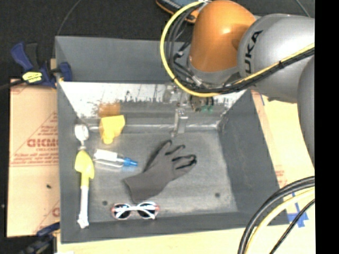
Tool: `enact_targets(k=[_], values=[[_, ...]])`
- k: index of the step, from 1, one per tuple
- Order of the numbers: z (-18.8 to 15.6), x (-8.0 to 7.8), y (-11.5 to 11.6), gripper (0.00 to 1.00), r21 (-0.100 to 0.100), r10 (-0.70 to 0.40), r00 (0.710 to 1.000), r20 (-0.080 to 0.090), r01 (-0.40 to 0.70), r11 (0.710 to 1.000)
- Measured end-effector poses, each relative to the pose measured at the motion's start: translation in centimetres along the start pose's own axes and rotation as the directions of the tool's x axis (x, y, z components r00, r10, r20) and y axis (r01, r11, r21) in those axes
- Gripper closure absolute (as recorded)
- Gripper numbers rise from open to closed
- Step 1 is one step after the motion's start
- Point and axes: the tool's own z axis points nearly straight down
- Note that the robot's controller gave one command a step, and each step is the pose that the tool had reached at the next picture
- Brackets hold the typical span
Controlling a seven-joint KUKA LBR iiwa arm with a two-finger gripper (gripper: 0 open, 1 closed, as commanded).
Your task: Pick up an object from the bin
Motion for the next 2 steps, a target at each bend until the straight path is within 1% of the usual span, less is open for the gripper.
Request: enact_targets(k=[1,2], values=[[0.0,0.0,0.0,0.00,0.000,0.000,1.000,0.000,0.000,1.000],[4.7,2.9,1.8,0.00,0.001,-0.093,0.996,0.004,0.093,0.996]])
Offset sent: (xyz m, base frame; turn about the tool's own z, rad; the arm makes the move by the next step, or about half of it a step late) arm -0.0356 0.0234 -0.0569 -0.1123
